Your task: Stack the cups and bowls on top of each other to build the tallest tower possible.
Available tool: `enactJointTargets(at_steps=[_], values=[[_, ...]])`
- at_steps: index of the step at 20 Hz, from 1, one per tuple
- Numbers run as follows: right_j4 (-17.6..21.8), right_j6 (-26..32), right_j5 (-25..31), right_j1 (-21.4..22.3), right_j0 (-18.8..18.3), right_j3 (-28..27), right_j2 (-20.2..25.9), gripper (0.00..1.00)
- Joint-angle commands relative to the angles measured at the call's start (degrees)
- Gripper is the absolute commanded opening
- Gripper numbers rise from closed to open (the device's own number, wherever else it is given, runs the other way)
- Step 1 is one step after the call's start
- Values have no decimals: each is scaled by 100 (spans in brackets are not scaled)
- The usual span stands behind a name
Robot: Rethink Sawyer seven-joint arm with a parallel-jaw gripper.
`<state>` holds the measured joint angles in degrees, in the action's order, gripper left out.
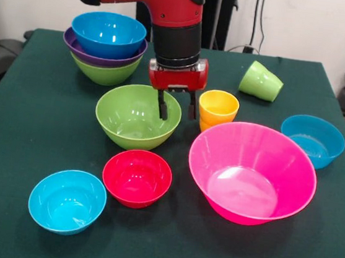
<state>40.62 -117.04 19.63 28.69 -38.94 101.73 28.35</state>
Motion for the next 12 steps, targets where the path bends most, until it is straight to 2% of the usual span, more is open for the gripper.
enactJointTargets(at_steps=[1, 12], values=[[512, 648, 190, -200, 202, -493, -34, 100], [565, 705, 280, -307, 223, -581, -91, 100]])
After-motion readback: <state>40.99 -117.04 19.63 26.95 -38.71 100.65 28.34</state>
